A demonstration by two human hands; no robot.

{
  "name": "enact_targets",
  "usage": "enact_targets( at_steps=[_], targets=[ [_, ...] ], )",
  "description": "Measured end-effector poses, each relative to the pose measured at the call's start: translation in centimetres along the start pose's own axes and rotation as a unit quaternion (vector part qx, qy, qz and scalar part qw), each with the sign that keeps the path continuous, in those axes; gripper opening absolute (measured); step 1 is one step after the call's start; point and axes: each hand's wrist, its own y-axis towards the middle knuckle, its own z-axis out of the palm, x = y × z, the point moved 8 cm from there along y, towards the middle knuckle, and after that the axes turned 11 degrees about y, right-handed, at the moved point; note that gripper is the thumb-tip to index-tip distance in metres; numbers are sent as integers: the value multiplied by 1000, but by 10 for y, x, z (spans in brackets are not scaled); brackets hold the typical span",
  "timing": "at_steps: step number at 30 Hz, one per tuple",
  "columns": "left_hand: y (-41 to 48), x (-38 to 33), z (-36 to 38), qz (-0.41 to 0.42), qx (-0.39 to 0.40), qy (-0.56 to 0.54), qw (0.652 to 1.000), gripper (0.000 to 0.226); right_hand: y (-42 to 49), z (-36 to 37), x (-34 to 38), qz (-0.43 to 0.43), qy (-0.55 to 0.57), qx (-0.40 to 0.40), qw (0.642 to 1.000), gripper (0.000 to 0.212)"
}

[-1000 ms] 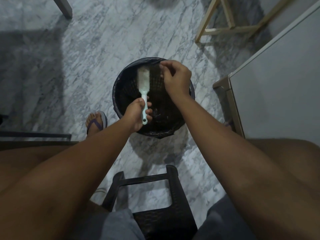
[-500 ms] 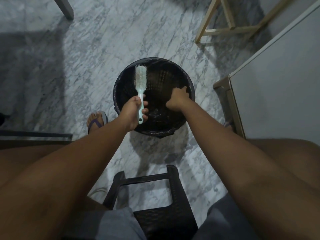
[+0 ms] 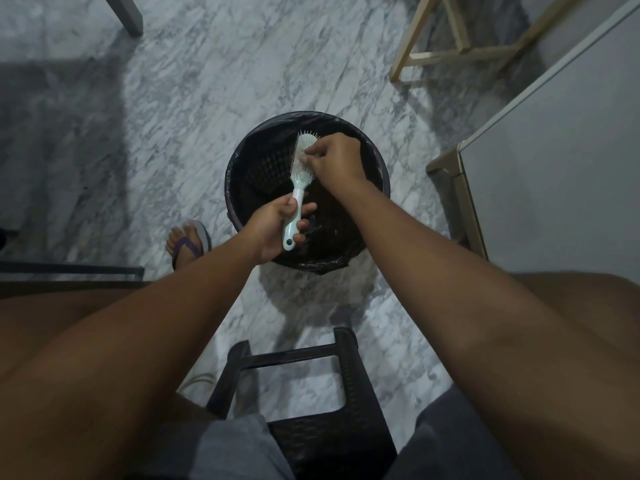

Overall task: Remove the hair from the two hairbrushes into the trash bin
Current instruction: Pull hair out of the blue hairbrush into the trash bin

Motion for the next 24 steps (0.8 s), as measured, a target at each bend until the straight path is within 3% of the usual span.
enact_targets(
  at_steps=[6,11,14,15,17,20,22,24],
  targets=[
    [-2,7,-4,-16,-5,-28,999,42,3,-19,11,-54,68,-56,995,9],
    [-2,8,-15,-11,-21,-52,998,42,7,-68,27,-125,187,-195,955,7],
    [-2,5,-18,-3,-26,-55,998,41,2,-81,17,-119,174,-229,950,8],
    [-2,4,-17,-2,-26,-55,998,40,1,-78,12,-99,133,-209,964,9],
    [-4,1,-14,0,-22,-52,998,35,-1,-55,-8,-10,3,-96,995,17],
    [-6,-2,-9,6,-16,-45,999,29,-20,-17,-43,143,-162,120,969,46],
    [-6,-3,-8,8,-11,-40,999,31,-26,-15,-44,149,-180,137,963,48],
    [-4,-2,-10,7,-8,-32,999,36,-25,-25,-36,123,-144,60,980,31]
  ],
)
